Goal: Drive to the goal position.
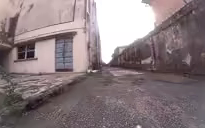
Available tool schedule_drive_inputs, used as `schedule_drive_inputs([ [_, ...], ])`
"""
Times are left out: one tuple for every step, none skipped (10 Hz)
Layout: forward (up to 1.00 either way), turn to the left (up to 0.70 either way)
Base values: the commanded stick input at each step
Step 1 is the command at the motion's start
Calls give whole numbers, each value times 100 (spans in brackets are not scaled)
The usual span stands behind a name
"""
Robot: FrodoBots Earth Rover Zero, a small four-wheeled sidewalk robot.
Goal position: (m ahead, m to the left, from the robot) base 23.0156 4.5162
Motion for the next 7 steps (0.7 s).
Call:
schedule_drive_inputs([
  [0,0],
  [0,0],
  [0,0],
  [0,0],
  [70,0],
  [70,0],
  [70,0],
])
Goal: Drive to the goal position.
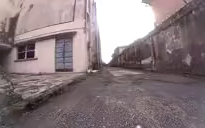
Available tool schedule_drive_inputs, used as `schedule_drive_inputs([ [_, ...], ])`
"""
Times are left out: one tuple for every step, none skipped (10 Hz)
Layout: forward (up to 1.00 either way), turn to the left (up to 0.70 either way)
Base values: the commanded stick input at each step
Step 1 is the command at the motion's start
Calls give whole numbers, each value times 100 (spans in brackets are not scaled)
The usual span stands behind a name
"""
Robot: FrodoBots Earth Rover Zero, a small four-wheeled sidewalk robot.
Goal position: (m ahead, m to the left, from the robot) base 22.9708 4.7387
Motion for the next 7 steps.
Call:
schedule_drive_inputs([
  [70,0],
  [70,0],
  [70,0],
  [70,0],
  [70,-13],
  [70,-35],
  [70,-35],
])
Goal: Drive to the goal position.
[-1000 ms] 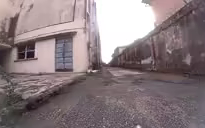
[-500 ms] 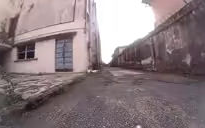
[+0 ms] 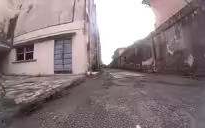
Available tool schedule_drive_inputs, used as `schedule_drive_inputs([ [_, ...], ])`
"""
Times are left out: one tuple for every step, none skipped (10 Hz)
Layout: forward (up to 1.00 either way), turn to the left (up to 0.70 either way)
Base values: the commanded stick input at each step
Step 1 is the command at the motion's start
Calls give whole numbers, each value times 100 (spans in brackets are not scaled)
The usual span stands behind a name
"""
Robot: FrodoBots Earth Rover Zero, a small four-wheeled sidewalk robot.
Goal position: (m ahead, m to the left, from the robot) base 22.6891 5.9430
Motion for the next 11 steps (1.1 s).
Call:
schedule_drive_inputs([
  [70,-35],
  [70,-35],
  [70,-35],
  [70,0],
  [70,0],
  [70,0],
  [70,0],
  [70,0],
  [70,0],
  [70,0],
  [70,0],
])
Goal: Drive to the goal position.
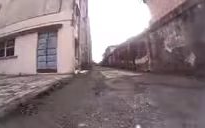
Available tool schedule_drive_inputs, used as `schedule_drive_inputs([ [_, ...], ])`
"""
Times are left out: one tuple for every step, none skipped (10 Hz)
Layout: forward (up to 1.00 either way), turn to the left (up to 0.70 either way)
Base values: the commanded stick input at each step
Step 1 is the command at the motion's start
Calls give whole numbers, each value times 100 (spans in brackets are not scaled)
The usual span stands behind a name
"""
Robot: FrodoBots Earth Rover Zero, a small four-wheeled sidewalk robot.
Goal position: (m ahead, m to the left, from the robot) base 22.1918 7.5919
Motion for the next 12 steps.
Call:
schedule_drive_inputs([
  [70,0],
  [70,0],
  [70,0],
  [70,0],
  [70,0],
  [70,0],
  [70,0],
  [70,0],
  [70,0],
  [70,35],
  [70,32],
  [70,10],
])
